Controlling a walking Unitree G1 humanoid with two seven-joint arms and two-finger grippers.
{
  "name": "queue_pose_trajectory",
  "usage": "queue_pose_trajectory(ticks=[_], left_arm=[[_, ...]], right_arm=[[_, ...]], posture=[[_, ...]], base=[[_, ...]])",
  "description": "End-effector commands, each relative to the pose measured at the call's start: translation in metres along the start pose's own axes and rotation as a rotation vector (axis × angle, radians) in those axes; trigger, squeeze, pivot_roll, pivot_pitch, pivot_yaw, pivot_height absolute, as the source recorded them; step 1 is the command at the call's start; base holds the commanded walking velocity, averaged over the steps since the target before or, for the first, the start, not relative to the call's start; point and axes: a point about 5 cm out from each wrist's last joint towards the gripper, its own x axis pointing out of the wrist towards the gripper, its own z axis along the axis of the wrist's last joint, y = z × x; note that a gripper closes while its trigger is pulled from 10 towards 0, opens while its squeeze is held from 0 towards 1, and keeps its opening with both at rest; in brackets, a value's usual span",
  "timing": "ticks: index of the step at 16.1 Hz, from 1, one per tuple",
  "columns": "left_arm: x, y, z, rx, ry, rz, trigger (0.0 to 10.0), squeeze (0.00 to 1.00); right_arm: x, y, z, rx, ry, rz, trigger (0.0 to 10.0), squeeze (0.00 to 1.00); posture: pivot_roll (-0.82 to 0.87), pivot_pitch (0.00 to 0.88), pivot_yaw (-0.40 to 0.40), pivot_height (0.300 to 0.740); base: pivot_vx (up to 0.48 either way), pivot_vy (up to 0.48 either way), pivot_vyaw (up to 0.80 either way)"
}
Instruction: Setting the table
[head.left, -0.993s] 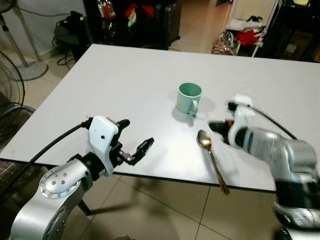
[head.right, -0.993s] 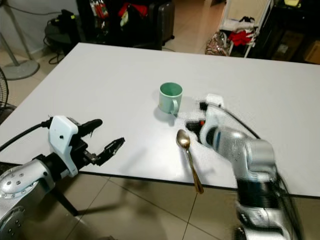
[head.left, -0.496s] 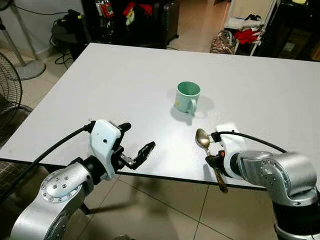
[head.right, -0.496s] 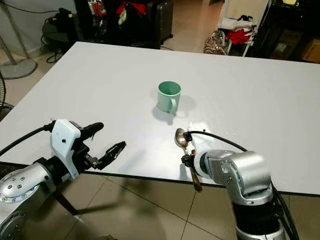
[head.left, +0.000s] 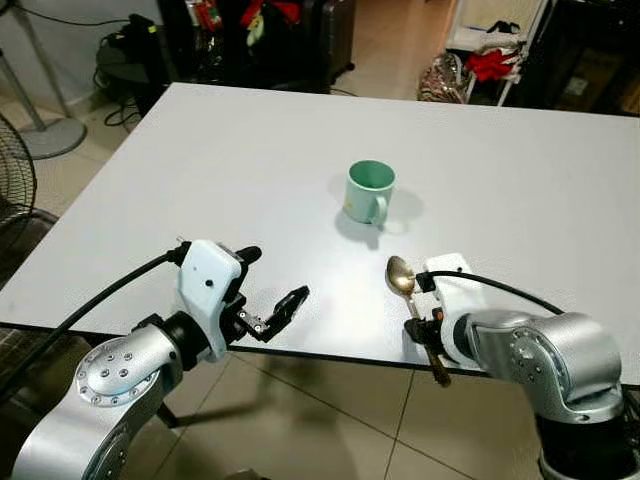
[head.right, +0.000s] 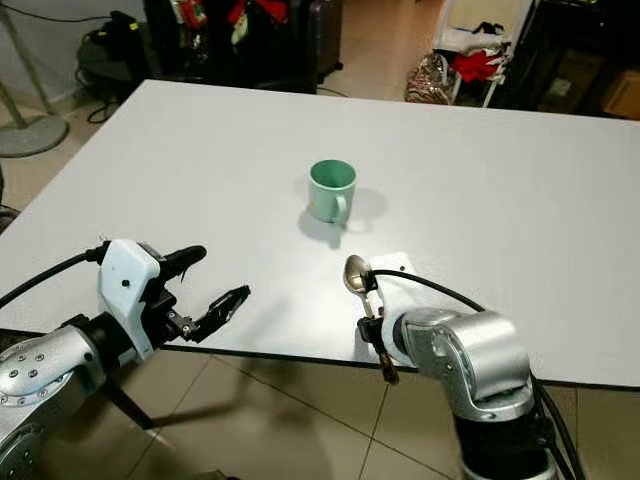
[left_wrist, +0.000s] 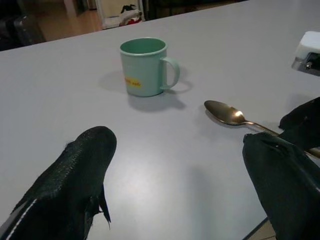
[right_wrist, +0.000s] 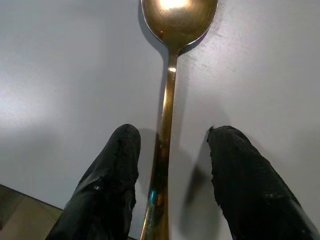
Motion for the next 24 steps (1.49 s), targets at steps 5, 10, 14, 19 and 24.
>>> queue_pose_trajectory(ticks=[5,10,14,19,24], left_arm=[[-0.002,-0.001,0.003,0.012,-0.004,-0.013,10.0,0.00],[-0.003,-0.004,-0.001,0.010,0.017,-0.046,10.0,0.00],[-0.004,-0.003,-0.002,0.014,0.024,-0.048,10.0,0.00],[-0.004,-0.002,-0.001,0.022,0.025,-0.044,10.0,0.00],[-0.004,-0.001,0.000,0.029,0.021,-0.042,10.0,0.00]], right_arm=[[0.008,-0.001,-0.001,-0.016,0.031,-0.020,0.0,0.00],[0.012,-0.001,0.004,-0.060,0.017,-0.029,0.0,0.00],[0.015,-0.001,0.005,-0.064,0.018,-0.029,0.0,0.00],[0.020,-0.005,0.005,-0.066,0.020,-0.041,0.0,0.00],[0.029,-0.010,0.011,-0.057,0.000,-0.064,0.0,0.00]], posture=[[-0.04,0.063,-0.017,0.740],[-0.03,0.057,-0.026,0.740],[-0.03,0.057,-0.025,0.740],[-0.03,0.060,-0.020,0.740],[-0.02,0.058,-0.013,0.740]], base=[[0.000,0.000,0.00],[0.000,0.000,0.00],[0.000,0.000,0.00],[0.000,0.000,0.00],[0.000,0.000,0.00]])
